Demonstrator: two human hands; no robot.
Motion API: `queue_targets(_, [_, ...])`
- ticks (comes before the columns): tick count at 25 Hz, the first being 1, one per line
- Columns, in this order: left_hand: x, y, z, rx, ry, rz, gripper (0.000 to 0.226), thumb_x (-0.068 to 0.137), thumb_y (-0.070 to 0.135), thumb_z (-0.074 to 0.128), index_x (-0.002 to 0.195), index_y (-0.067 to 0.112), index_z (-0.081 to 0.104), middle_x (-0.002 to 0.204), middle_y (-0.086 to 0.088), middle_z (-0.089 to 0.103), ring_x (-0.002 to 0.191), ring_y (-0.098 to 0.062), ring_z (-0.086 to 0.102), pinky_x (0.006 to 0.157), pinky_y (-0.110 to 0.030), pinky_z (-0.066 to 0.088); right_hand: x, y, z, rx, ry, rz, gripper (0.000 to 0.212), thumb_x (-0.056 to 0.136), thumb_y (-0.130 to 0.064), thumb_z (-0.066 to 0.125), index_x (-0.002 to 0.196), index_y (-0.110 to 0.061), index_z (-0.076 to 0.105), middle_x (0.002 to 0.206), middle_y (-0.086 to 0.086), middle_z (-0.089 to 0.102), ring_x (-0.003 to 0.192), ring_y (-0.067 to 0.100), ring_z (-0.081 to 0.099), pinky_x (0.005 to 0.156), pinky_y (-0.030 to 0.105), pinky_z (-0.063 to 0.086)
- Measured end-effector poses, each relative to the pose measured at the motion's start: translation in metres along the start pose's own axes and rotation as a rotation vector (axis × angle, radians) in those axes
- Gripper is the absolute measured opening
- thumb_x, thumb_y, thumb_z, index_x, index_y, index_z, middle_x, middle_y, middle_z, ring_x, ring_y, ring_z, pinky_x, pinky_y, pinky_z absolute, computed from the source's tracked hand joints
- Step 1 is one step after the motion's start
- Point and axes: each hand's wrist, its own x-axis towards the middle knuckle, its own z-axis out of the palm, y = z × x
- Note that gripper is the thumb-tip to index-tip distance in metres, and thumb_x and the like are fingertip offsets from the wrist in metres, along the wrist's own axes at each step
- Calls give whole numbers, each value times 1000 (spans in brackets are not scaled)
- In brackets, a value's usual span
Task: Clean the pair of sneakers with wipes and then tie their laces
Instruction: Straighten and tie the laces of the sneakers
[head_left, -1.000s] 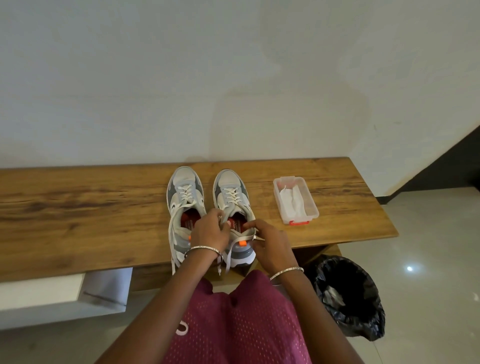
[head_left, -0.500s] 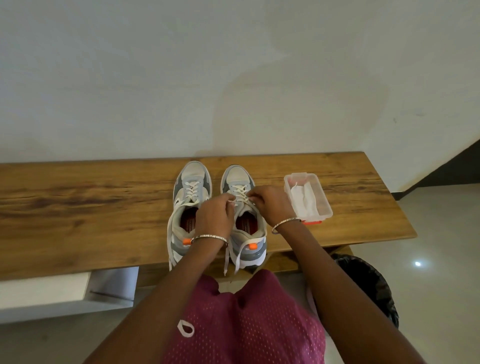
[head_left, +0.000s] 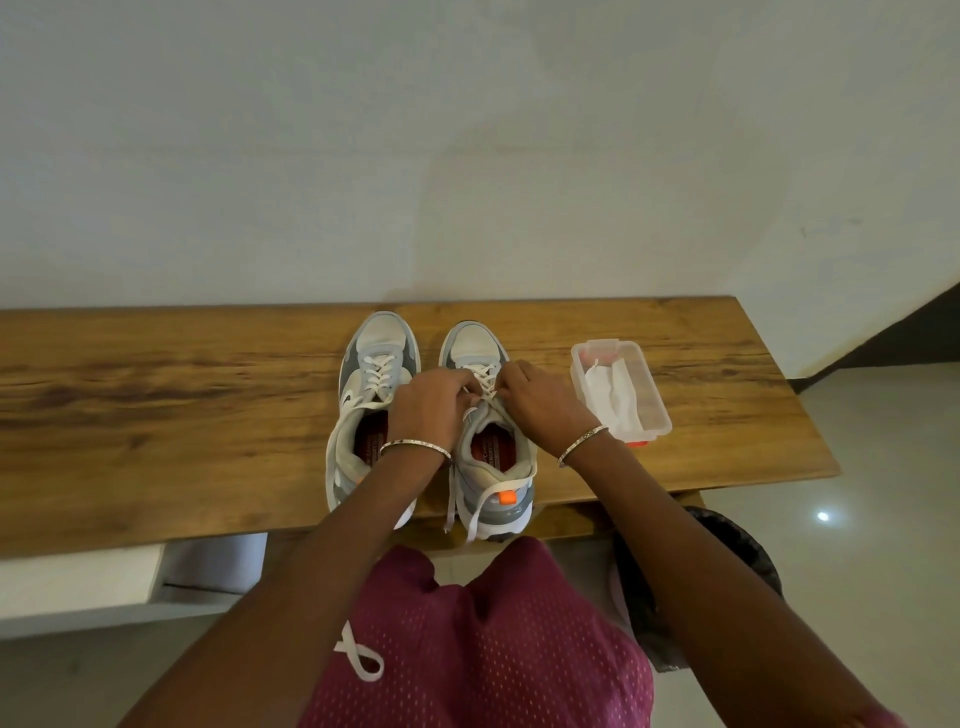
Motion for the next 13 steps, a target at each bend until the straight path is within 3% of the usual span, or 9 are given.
queue_targets(6, [2,1,7,105,-11,64,14,96,21,59,102,26,71,98,-1,72,91,-25,68,74,-38,54,-12,-3,1,14,38,-38,15,101,-14,44,111,-4,49,104,18,60,79,31,57,61,32,34])
queue_targets(11, [3,5,11,470,-138,212,27,102,19,45,127,11,51,124,-11,59,93,-36,69,74,-40,52,-15,-7,1,70,60,15,16,102,-14,42,112,-3,48,103,19,61,80,34,60,65,41,47])
queue_targets(13, [2,7,11,556,-166,253,29,102,14,43,130,7,45,125,-15,54,92,-34,69,73,-39,52,-15,-9,0,71,63,29,17,103,-15,41,112,-3,48,103,19,62,79,35,60,65,42,47])
